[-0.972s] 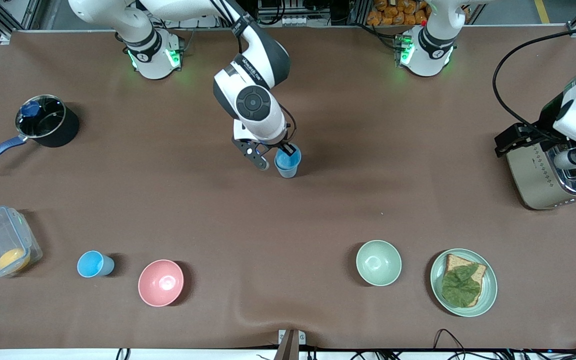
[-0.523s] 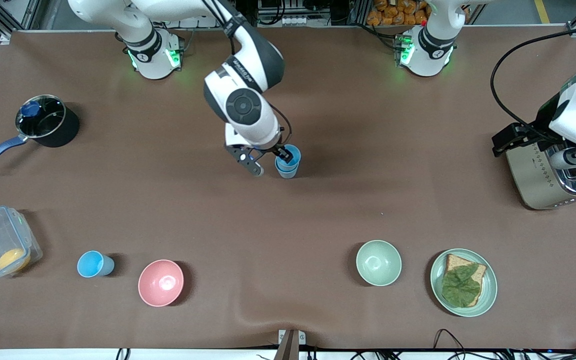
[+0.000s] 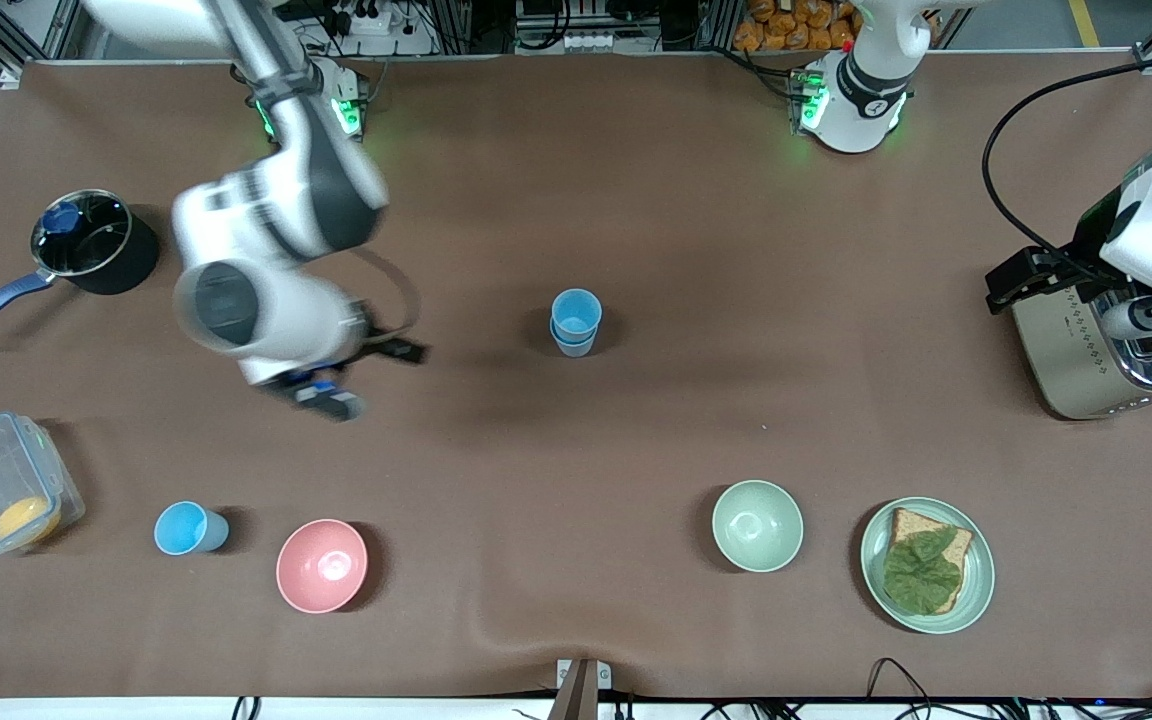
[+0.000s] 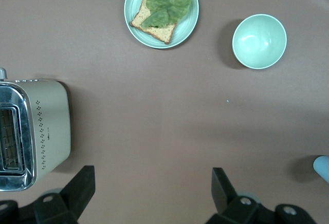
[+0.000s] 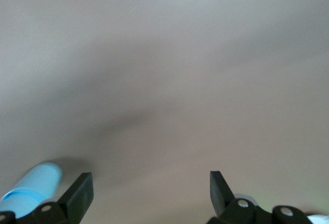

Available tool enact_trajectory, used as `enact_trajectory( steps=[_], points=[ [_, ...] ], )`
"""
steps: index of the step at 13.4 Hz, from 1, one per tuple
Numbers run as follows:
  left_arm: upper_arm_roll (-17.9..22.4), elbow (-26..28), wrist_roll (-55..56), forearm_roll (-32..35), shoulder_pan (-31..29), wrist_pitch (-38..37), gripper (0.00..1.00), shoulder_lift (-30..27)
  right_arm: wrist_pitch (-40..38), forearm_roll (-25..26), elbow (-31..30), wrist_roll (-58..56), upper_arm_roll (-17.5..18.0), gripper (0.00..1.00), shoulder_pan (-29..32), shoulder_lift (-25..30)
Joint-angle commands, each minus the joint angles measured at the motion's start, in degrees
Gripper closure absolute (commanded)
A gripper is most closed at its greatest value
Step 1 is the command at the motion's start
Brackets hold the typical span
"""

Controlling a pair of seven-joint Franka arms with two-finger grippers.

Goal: Stack blue cups with both arms

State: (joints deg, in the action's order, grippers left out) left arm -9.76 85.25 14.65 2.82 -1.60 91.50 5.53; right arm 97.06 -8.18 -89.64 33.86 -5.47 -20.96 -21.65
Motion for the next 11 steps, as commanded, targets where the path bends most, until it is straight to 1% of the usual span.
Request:
enact_trajectory(
  steps=[1, 2, 3, 4, 5, 6, 7, 9, 10, 11],
  points=[
    [0.2, -0.2, -1.4, -1.2, -0.2, -0.7, 0.00, -0.8, -3.4, 3.4, -1.4, -11.0, 1.4, 0.00, 7.7, 5.4],
    [0.3, -0.2, -1.4, -1.2, -0.2, -0.7, 0.00, -0.9, -4.9, 3.5, -2.0, -18.2, 1.4, 0.00, 11.4, 7.9],
    [0.3, -0.2, -1.4, -1.2, -0.2, -0.7, 0.00, -0.9, -5.7, 4.0, -3.3, -24.9, 1.4, 0.00, 13.8, 11.1],
    [0.3, -0.2, -1.4, -1.2, -0.2, -0.7, 0.00, -0.9, -5.7, 5.6, -5.0, -29.0, 1.4, 0.00, 15.4, 14.3],
    [0.3, -0.2, -1.4, -1.3, -0.2, -0.7, 0.00, -0.8, -6.0, 6.8, -5.6, -31.0, 1.9, 0.00, 17.4, 16.9],
    [0.4, -0.3, -1.3, -2.2, -0.2, -0.7, 0.00, -0.8, -6.7, 7.0, -5.6, -31.8, 2.2, 0.00, 18.5, 19.1],
    [0.6, -0.3, -1.2, -2.8, -0.2, -0.7, 0.00, -0.7, -7.8, 7.2, -5.5, -32.3, 3.3, 0.00, 19.7, 20.8],
    [0.5, -0.3, -1.1, -2.8, -0.2, -0.8, 0.00, -0.8, -9.1, 7.8, -5.5, -32.2, 7.8, 0.00, 23.7, 23.7],
    [0.2, -0.3, -1.0, -2.7, -0.2, -0.9, 0.00, -0.8, -9.2, 7.8, -5.5, -32.6, 9.2, 0.00, 24.7, 24.5],
    [0.1, -0.3, -1.0, -2.7, -0.2, -1.6, 0.00, -0.8, -9.2, 7.9, -5.4, -34.1, 9.5, 0.00, 24.7, 24.5]
  ],
)
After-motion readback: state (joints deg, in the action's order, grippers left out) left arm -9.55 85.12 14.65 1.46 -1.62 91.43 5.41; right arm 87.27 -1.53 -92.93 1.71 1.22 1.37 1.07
